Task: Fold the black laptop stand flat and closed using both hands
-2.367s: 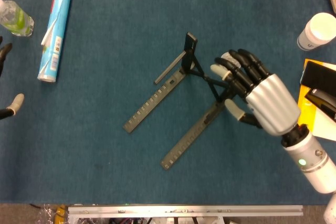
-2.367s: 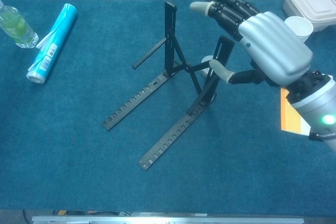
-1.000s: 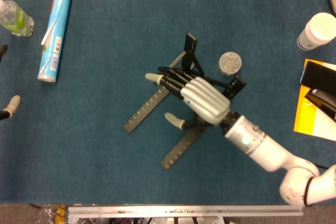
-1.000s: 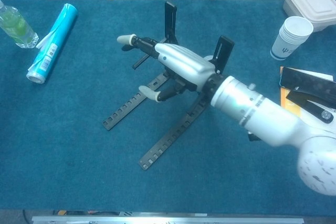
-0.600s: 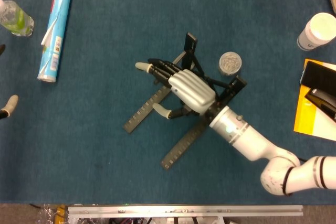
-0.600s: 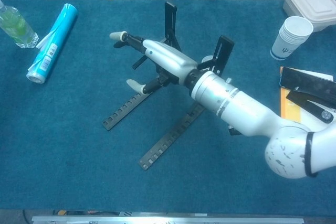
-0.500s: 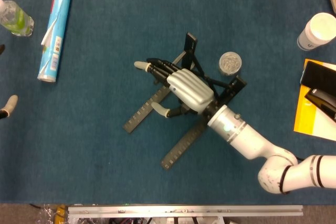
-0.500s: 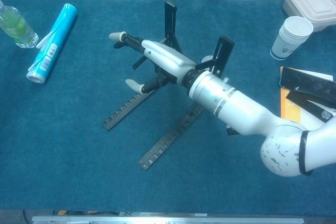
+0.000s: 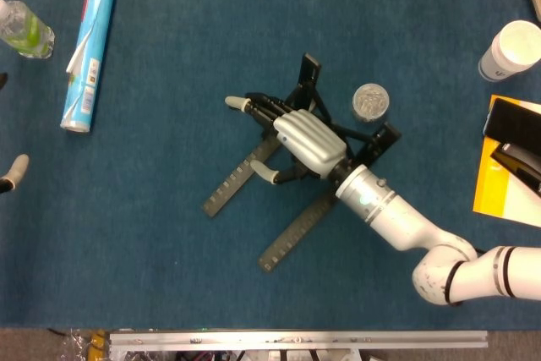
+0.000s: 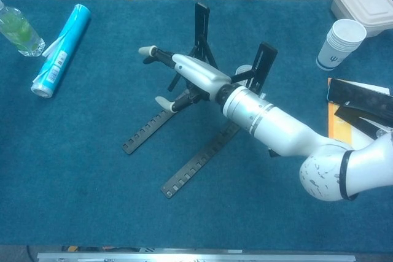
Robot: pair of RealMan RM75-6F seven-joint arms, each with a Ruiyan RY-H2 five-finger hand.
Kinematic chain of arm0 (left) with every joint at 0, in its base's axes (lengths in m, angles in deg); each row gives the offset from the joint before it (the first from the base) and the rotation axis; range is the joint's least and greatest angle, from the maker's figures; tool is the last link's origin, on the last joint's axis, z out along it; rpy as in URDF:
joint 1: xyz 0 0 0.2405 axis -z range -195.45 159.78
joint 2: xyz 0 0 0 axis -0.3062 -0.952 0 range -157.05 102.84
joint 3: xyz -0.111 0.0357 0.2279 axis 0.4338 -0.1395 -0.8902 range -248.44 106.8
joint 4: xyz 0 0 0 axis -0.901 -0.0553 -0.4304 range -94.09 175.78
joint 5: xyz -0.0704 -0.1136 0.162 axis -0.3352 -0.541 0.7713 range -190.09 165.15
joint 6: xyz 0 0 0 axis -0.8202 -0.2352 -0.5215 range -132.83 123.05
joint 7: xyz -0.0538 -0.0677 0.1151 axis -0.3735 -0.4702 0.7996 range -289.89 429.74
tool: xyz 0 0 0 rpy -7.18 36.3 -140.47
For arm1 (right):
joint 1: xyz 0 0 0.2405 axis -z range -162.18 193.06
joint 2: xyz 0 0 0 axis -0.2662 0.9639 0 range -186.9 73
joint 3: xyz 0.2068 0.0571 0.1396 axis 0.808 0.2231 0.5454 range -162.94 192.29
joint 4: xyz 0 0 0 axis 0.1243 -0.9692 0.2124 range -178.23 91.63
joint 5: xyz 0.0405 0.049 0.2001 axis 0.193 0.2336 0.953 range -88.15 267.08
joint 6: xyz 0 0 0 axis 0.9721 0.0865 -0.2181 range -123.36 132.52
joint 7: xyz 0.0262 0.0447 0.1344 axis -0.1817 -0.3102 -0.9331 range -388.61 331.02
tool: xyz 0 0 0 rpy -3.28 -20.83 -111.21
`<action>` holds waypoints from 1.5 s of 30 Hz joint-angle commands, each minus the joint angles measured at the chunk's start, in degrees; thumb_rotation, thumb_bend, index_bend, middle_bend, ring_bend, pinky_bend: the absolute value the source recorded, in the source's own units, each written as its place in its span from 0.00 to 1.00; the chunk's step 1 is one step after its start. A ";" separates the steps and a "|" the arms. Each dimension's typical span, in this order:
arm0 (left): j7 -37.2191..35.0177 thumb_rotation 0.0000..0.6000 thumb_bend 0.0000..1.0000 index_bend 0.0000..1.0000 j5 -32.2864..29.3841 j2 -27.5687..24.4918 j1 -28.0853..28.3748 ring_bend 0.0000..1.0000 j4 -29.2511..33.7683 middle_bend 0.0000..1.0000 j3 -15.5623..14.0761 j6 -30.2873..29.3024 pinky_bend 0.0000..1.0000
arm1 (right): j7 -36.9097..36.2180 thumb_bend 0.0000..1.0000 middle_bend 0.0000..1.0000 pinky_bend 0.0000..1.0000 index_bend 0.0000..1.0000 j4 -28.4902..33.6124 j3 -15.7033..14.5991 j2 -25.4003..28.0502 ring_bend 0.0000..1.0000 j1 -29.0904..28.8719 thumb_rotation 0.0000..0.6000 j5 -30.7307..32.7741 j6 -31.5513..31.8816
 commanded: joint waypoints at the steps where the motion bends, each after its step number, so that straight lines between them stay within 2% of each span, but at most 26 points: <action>1: -0.02 1.00 0.26 0.02 0.00 0.02 0.00 0.00 -0.04 0.00 0.00 0.01 0.00 | 0.30 0.36 0.14 0.10 0.00 -0.38 -0.23 0.10 0.00 0.09 1.00 0.25 -0.08; 22: -0.43 1.00 0.26 0.02 0.00 0.60 0.36 0.00 -0.74 0.00 0.17 0.38 0.00 | 3.28 0.36 0.12 0.10 0.00 -0.99 -1.12 1.34 0.00 1.26 1.00 2.97 -0.66; 29: -0.27 1.00 0.26 0.02 -0.11 0.60 0.29 0.00 -0.65 0.00 0.18 0.27 0.00 | 1.97 0.36 0.12 0.10 0.00 1.22 -2.13 2.07 0.00 1.10 1.00 0.78 -0.60; 37: -0.21 1.00 0.26 0.02 -0.35 0.66 0.23 0.00 -0.73 0.00 0.20 0.29 0.00 | 1.10 0.36 0.12 0.10 0.00 5.65 -5.26 5.93 0.00 1.76 1.00 -3.08 -0.10; 45: 0.51 1.00 0.26 0.02 -0.46 0.97 0.66 0.00 -0.37 0.00 0.29 0.89 0.00 | -0.61 0.36 0.12 0.10 0.00 11.78 -9.59 12.57 0.00 3.87 1.00 -8.31 2.92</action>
